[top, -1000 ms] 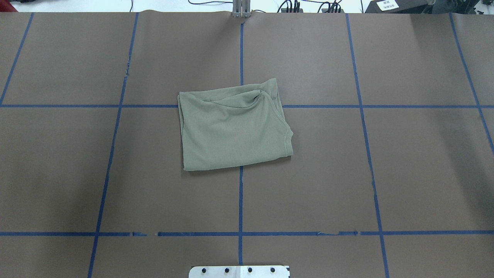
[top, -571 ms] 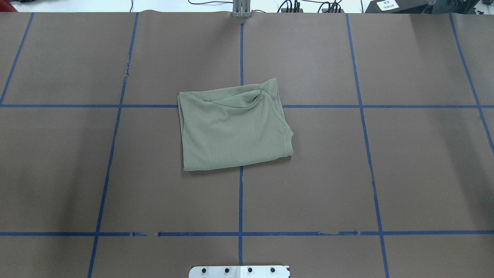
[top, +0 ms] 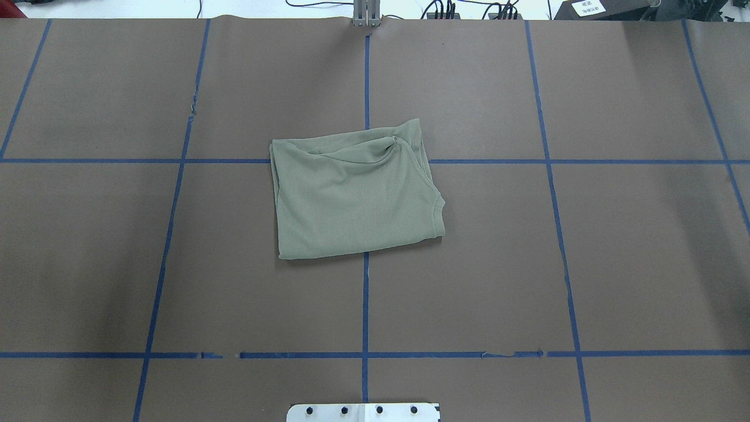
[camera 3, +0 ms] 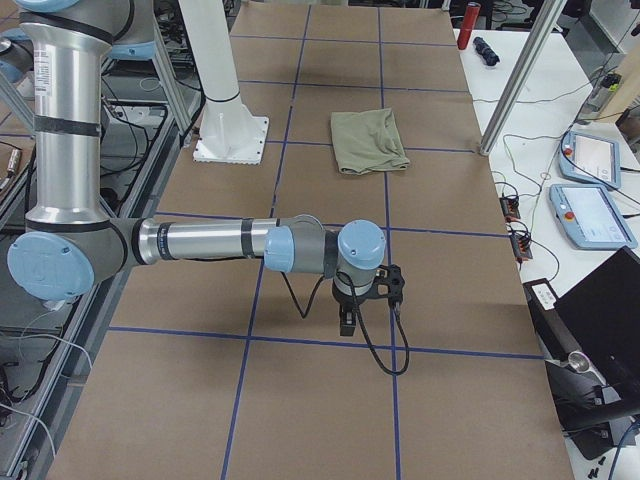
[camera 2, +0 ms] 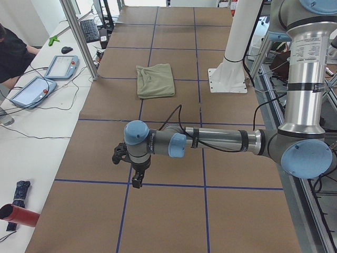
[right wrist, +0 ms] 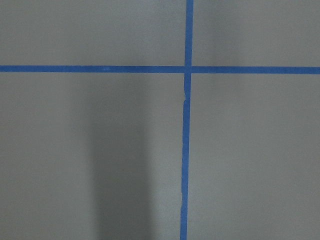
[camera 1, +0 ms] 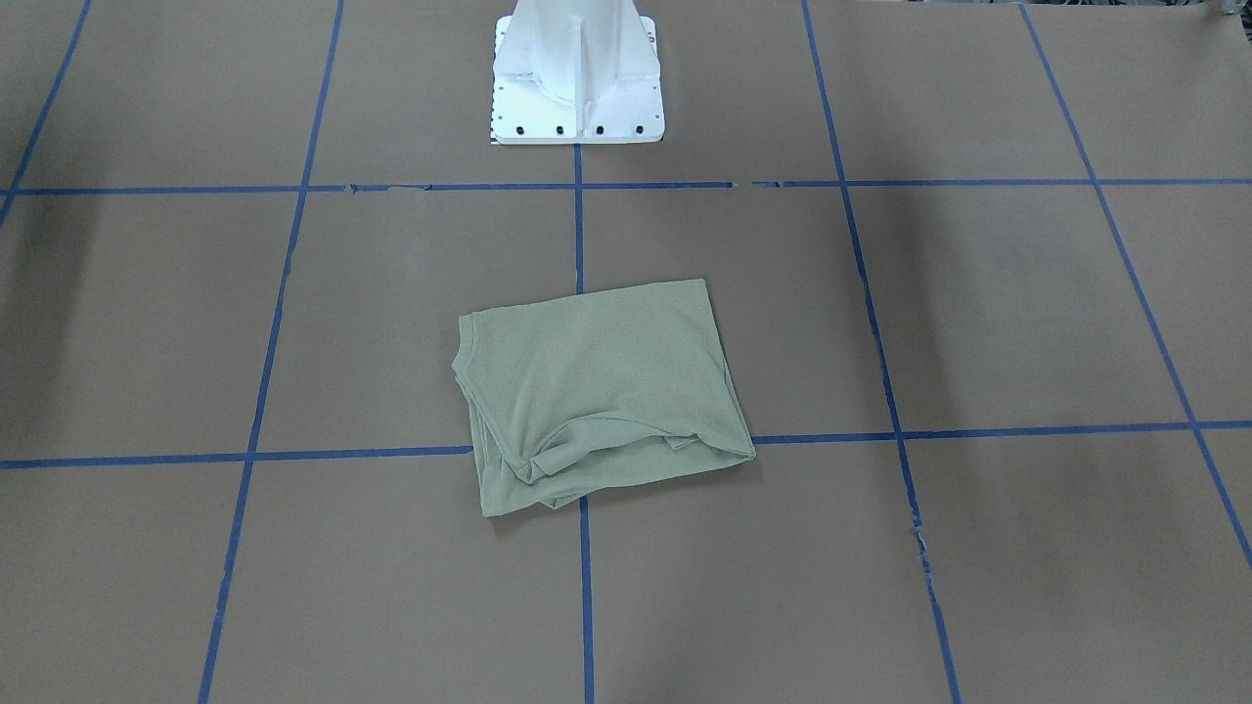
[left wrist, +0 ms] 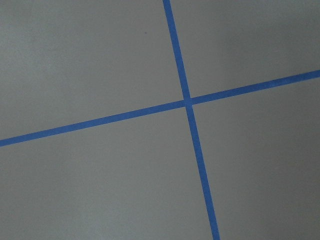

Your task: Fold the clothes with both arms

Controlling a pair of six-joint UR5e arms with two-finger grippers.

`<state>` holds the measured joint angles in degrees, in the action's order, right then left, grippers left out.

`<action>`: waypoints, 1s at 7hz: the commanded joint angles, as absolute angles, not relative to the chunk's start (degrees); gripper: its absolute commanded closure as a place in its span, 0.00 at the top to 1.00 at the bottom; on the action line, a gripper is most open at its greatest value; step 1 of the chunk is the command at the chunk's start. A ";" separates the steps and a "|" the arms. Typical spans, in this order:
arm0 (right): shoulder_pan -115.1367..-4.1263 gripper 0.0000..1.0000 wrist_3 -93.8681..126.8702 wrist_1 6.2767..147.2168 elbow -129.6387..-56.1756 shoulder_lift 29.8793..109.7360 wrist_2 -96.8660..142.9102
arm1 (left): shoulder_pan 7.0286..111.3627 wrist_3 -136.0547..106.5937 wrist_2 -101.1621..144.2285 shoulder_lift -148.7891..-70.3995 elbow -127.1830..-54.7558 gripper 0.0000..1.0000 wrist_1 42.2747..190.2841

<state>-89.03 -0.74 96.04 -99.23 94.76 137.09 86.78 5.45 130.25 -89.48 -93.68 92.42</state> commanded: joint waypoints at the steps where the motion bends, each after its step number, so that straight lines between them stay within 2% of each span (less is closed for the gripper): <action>1: -89.03 1.00 -1.14 95.89 -99.14 96.58 136.67 | 87.01 5.45 130.34 -89.56 -94.83 1.00 90.18; 7: -89.91 1.00 -0.62 95.80 -99.58 96.42 136.67 | 87.01 5.45 131.84 -89.38 -94.31 1.00 90.53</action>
